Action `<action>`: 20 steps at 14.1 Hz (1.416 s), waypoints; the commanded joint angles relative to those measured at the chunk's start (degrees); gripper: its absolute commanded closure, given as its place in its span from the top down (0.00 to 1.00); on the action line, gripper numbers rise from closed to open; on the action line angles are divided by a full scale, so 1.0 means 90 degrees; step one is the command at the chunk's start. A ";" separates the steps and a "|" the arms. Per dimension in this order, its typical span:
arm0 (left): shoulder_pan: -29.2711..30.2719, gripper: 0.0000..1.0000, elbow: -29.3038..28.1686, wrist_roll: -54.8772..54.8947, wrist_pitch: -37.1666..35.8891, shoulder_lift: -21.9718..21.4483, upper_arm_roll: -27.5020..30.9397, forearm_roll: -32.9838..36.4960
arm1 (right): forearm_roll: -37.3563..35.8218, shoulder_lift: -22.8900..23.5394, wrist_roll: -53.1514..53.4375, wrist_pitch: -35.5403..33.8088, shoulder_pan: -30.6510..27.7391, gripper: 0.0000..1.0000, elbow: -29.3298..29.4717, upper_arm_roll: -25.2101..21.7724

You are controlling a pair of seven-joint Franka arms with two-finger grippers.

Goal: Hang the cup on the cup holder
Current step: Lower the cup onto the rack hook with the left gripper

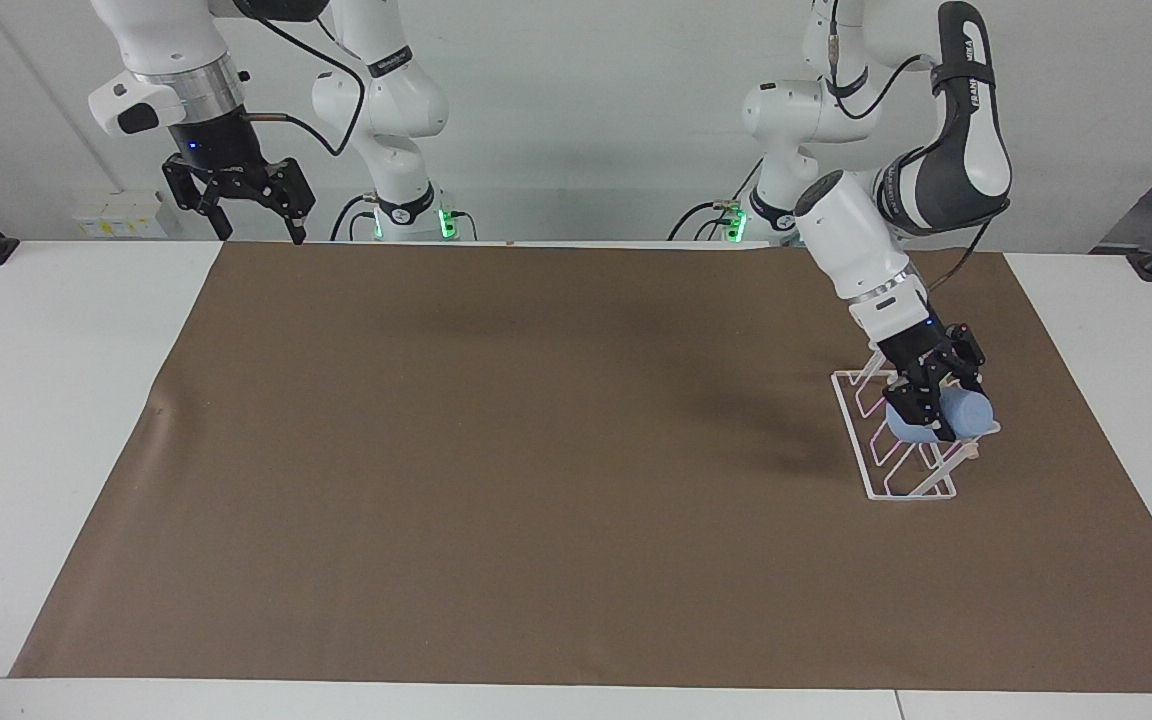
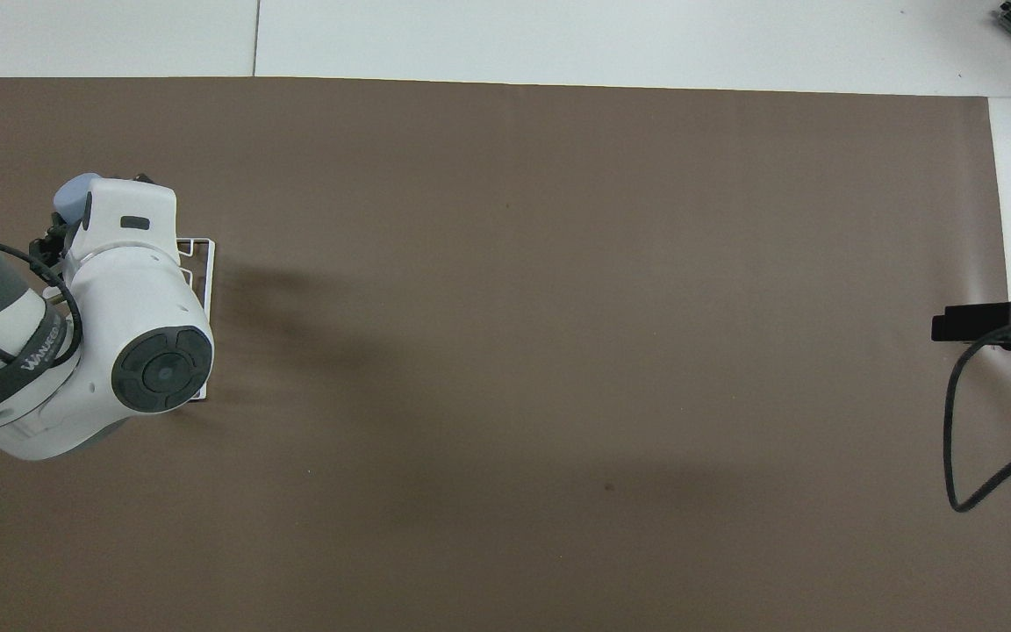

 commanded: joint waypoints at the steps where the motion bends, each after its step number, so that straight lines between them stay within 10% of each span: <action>1: 0.0102 0.78 -0.0269 -0.0141 0.0201 -0.0204 -0.0038 0.0173 | 0.0130 -0.0046 0.0050 -0.0077 -0.0029 1.00 -0.0018 0.0003; 3: 0.0102 1.00 -0.0250 -0.0141 0.0211 -0.0194 -0.0038 0.0173 | 0.0130 -0.0046 0.0050 -0.0077 -0.0019 1.00 -0.0018 0.0003; 8: 0.0121 1.00 0.0160 0.0005 0.0396 0.0020 -0.0057 -0.0118 | 0.0130 -0.0047 0.0050 -0.0077 -0.0029 1.00 -0.0018 0.0003; 20: -0.0113 1.00 0.1458 0.0054 0.0359 0.0324 -0.0233 -0.3497 | 0.0130 -0.0047 0.0050 -0.0077 -0.0019 1.00 -0.0018 0.0003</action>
